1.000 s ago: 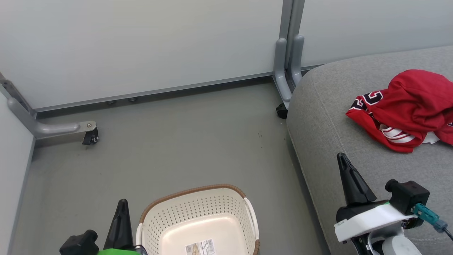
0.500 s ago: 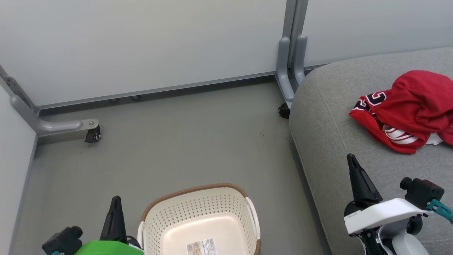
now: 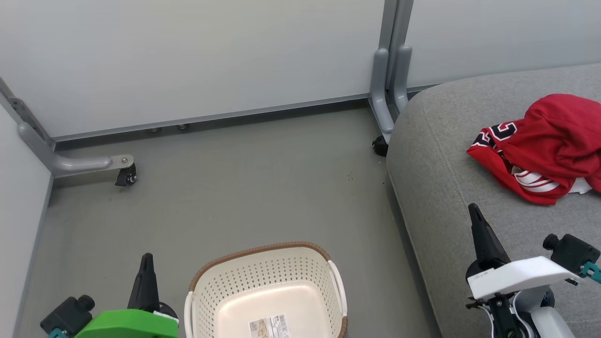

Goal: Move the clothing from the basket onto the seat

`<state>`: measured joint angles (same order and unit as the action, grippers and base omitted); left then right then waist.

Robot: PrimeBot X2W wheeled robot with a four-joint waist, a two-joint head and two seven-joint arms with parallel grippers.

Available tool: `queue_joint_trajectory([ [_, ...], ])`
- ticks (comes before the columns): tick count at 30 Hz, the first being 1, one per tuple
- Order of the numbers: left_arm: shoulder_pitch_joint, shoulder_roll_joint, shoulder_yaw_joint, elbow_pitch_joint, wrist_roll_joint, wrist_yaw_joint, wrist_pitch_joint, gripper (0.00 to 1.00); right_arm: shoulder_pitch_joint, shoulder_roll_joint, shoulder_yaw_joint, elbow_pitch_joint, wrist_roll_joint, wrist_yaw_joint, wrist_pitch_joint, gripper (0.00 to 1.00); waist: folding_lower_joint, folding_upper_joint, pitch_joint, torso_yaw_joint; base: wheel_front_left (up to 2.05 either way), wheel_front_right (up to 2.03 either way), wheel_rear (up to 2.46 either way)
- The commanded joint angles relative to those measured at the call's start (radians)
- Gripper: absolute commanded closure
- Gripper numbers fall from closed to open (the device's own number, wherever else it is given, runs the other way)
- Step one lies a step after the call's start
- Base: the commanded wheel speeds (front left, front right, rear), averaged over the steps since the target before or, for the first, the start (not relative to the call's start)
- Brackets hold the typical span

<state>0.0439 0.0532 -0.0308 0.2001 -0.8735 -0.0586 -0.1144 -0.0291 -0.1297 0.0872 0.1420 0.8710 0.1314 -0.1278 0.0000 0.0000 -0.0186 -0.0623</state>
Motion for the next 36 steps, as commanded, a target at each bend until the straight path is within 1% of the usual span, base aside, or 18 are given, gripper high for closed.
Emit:
queue_joint_trajectory([
  [1,-0.036,0.011,0.010,-0.009,-0.031,-0.009,0.006,1.00,-0.031,0.001,-0.009,-0.007,0.032,0.000,0.007,1.00,0.0000,0.0000,0.000,0.001,0.00,0.00,0.00],
  [19,-0.070,0.013,0.042,0.006,-0.233,-0.027,0.063,1.00,-0.046,0.013,-0.050,0.023,0.239,0.000,0.062,1.00,0.0000,0.0000,0.005,0.014,0.00,0.00,0.00],
  [36,-0.097,0.013,0.068,0.016,-0.389,-0.042,0.109,1.00,-0.056,0.025,-0.085,0.046,0.400,0.000,0.108,1.00,0.0000,0.0000,0.009,0.025,0.00,0.00,0.00],
])
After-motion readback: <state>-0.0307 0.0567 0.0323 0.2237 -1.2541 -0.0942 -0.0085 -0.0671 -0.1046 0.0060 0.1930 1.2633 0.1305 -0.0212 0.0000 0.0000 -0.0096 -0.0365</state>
